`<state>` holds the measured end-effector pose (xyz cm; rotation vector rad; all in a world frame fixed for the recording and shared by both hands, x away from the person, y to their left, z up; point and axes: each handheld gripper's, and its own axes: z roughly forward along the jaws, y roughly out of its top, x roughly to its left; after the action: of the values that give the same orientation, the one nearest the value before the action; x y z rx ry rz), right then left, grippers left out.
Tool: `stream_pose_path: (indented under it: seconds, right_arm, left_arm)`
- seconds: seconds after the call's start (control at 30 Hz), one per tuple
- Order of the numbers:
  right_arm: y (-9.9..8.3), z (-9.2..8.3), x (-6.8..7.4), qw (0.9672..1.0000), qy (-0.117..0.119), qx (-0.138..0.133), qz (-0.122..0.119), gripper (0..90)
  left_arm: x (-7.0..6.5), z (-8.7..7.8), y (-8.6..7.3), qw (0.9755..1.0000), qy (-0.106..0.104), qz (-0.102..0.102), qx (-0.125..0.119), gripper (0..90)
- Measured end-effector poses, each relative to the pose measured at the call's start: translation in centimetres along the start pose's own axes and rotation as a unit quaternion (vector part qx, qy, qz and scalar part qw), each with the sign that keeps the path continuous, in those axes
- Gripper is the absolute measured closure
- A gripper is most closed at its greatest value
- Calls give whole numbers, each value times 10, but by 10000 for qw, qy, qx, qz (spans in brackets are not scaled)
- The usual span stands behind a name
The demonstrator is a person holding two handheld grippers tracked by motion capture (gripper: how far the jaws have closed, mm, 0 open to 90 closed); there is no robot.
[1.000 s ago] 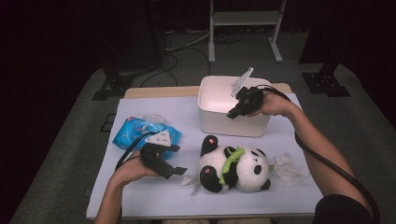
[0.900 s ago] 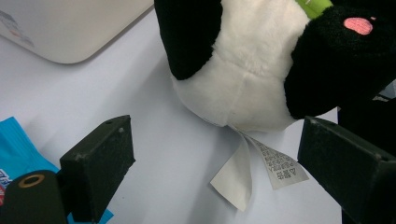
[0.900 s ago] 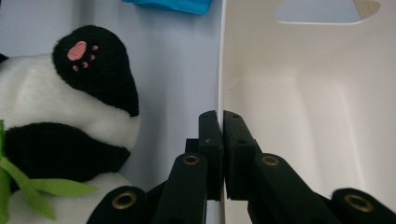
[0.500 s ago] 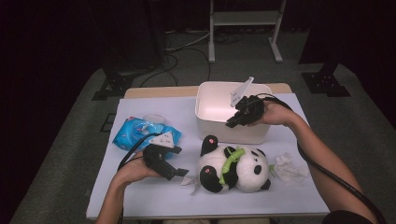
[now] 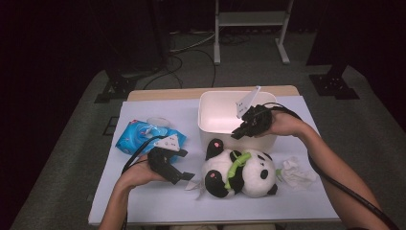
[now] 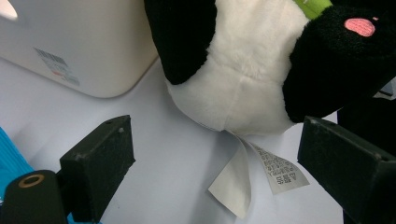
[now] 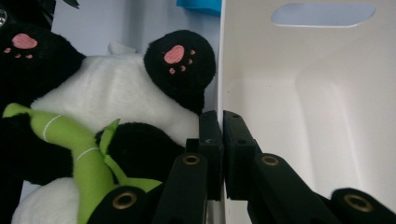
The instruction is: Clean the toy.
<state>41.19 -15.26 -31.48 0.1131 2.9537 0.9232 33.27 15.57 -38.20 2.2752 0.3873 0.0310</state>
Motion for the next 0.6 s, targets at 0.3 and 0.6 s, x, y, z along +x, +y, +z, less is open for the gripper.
stream_pose_path:
  seconds: [0.3, 0.6]
  right_arm:
    - [-1, 0, 9, 10000, 10, -38, -82, 868]
    - [-1, 0, 13, 9999, 16, -35, -117, 868]
  left_arm:
    - [-3, 1, 1, 10000, 2, 5, 4, 100]
    - [-4, 0, 0, 10000, 26, 13, 13, 101]
